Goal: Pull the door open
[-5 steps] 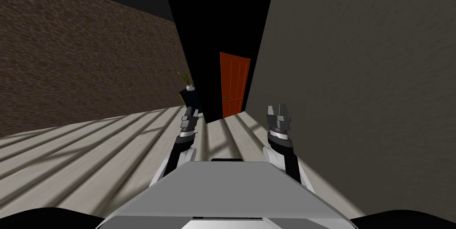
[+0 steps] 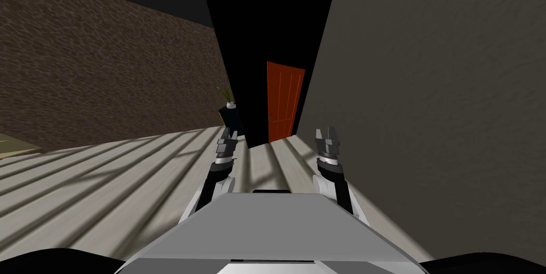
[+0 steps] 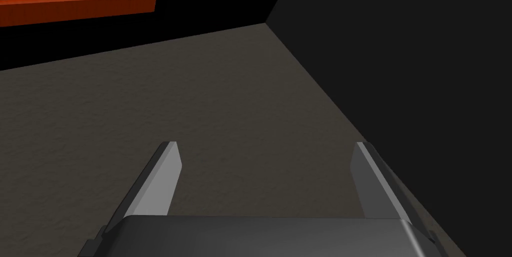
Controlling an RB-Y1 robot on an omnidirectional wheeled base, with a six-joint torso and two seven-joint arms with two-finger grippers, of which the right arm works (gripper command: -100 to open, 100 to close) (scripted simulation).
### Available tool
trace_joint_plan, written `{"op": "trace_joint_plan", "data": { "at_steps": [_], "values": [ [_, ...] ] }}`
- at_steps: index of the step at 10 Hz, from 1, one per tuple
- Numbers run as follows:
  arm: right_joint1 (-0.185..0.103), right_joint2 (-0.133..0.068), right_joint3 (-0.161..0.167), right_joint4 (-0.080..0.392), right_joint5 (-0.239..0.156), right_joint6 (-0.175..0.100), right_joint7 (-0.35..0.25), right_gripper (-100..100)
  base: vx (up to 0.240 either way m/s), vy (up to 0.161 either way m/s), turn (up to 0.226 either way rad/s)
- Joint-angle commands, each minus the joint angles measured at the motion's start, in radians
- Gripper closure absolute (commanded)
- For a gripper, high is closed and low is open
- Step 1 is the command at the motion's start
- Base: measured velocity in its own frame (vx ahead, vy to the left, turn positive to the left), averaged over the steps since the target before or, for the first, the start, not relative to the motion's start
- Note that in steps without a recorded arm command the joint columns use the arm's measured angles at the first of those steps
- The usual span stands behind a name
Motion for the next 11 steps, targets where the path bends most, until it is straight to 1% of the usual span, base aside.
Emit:
{"op": "trace_joint_plan", "data": {
  "at_steps": [1,4,5,11],
  "values": [
    [-0.014,-0.009,-0.003,0.035,-0.005,-0.001,-0.001,-100,0.115,-0.022,0.073],
    [-0.032,-0.02,-0.005,0.088,-0.012,-0.008,-0.002,-100,0.073,-0.004,0.066],
    [-0.046,-0.027,-0.006,0.129,-0.017,-0.013,-0.002,-100,0.097,-0.008,0.143],
    [-0.092,-0.049,-0.01,0.264,-0.033,-0.031,-0.003,-100,0.103,-0.005,0.089]
  ]
}}
